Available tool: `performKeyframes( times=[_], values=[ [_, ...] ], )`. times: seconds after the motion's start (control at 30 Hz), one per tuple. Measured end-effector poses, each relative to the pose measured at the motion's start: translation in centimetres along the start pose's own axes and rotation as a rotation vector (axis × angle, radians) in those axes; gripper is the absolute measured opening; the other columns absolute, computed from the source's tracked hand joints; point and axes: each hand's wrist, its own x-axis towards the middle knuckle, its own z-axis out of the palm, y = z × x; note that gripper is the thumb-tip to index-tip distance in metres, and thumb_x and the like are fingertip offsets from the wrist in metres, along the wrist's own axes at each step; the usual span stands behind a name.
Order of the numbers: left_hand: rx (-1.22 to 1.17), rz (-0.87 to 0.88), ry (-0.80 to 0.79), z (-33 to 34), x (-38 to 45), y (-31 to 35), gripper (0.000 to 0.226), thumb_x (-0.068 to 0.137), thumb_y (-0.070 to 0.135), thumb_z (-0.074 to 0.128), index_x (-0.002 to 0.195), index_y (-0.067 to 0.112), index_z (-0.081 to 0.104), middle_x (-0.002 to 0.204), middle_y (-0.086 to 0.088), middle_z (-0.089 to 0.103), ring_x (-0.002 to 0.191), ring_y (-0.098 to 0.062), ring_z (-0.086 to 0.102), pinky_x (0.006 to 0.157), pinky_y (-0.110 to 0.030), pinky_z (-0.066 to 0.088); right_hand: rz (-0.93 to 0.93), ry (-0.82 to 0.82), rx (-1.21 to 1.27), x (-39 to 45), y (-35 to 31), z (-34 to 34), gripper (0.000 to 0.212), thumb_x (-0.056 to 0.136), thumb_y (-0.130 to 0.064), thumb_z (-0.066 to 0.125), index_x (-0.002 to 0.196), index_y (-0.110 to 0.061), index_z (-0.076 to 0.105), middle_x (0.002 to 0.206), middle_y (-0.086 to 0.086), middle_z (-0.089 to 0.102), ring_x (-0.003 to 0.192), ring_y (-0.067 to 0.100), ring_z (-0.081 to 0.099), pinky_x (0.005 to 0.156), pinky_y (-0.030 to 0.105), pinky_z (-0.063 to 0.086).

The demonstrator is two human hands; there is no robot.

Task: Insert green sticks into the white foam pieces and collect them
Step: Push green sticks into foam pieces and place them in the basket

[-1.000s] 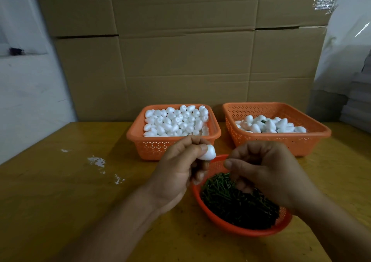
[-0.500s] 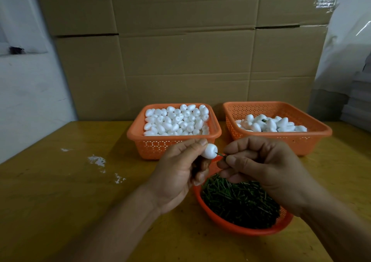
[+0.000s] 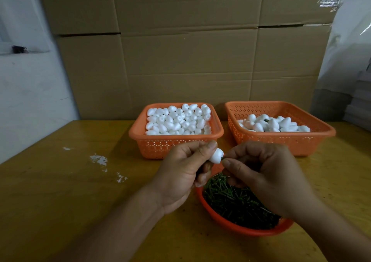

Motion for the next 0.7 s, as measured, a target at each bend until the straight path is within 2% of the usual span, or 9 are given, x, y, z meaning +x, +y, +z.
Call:
performKeyframes(
  times=[0.07, 0.17, 0.23, 0.3, 0.43, 0.57, 0.7],
  values=[
    [0.001, 0.004, 0.009, 0.0, 0.04, -0.03, 0.032, 0.078, 0.042, 0.069, 0.085, 0.01, 0.07, 0.062, -0.002, 0.045, 0.048, -0.009, 0.04, 0.044, -0.019, 0.03, -0.039, 0.018, -0.032, -0.07, 0.1, 0.12, 0.017, 0.079, -0.044, 0.067, 0.084, -0.029, 0.074, 0.068, -0.004, 0.074, 0.056, 0.012, 0.07, 0.054, 0.037, 0.059],
    [-0.011, 0.006, 0.009, -0.09, 0.04, -0.04, 0.03, 0.077, 0.04, 0.071, 0.084, 0.011, 0.072, 0.063, -0.003, 0.046, 0.049, -0.009, 0.042, 0.045, -0.019, 0.031, -0.081, 0.053, -0.058, -0.03, 0.28, 0.26, 0.013, 0.08, -0.042, 0.068, 0.082, -0.03, 0.074, 0.064, -0.007, 0.071, 0.051, 0.01, 0.066, 0.046, 0.024, 0.053],
    [-0.038, 0.001, -0.021, -0.25, 0.01, 0.05, 0.026, 0.077, 0.036, 0.075, 0.085, 0.012, 0.075, 0.066, -0.003, 0.049, 0.052, -0.01, 0.045, 0.047, -0.019, 0.034, -0.088, 0.074, -0.076, -0.03, 0.35, 0.27, 0.008, 0.082, -0.037, 0.071, 0.081, -0.03, 0.074, 0.063, -0.008, 0.07, 0.05, 0.011, 0.064, 0.044, 0.02, 0.048],
    [-0.067, 0.006, -0.071, -0.44, -0.04, 0.19, 0.018, 0.081, 0.028, 0.078, 0.088, 0.012, 0.077, 0.069, -0.004, 0.051, 0.055, -0.01, 0.048, 0.05, -0.019, 0.037, -0.091, 0.095, -0.073, -0.07, 0.35, 0.26, 0.005, 0.083, -0.035, 0.072, 0.081, -0.031, 0.074, 0.064, -0.008, 0.07, 0.05, 0.012, 0.064, 0.043, 0.025, 0.05],
    [-0.083, 0.018, -0.088, -0.44, -0.04, 0.18, 0.012, 0.084, 0.02, 0.068, 0.088, 0.012, 0.077, 0.069, -0.005, 0.049, 0.058, -0.01, 0.047, 0.053, -0.019, 0.038, -0.115, 0.122, -0.068, -0.17, 0.16, 0.43, 0.009, 0.082, -0.039, 0.068, 0.083, -0.032, 0.074, 0.069, -0.007, 0.072, 0.055, 0.013, 0.068, 0.049, 0.037, 0.054],
    [0.002, 0.078, -0.054, -0.25, -0.09, -0.03, 0.013, 0.087, 0.025, 0.066, 0.086, 0.015, 0.075, 0.066, -0.005, 0.047, 0.056, -0.01, 0.045, 0.052, -0.019, 0.038, -0.135, 0.143, -0.106, -0.27, 0.24, 0.7, 0.002, 0.084, -0.034, 0.07, 0.083, -0.033, 0.072, 0.068, -0.012, 0.072, 0.057, 0.009, 0.069, 0.049, 0.032, 0.055],
    [0.128, 0.173, -0.028, -0.16, -0.12, -0.25, 0.016, 0.091, 0.03, 0.064, 0.089, 0.018, 0.074, 0.063, -0.001, 0.047, 0.057, -0.01, 0.044, 0.054, -0.02, 0.038, -0.155, 0.165, -0.135, -0.31, 0.16, 0.95, 0.003, 0.086, -0.03, 0.071, 0.084, -0.032, 0.071, 0.068, -0.016, 0.071, 0.057, 0.007, 0.069, 0.049, 0.026, 0.054]
  ],
)
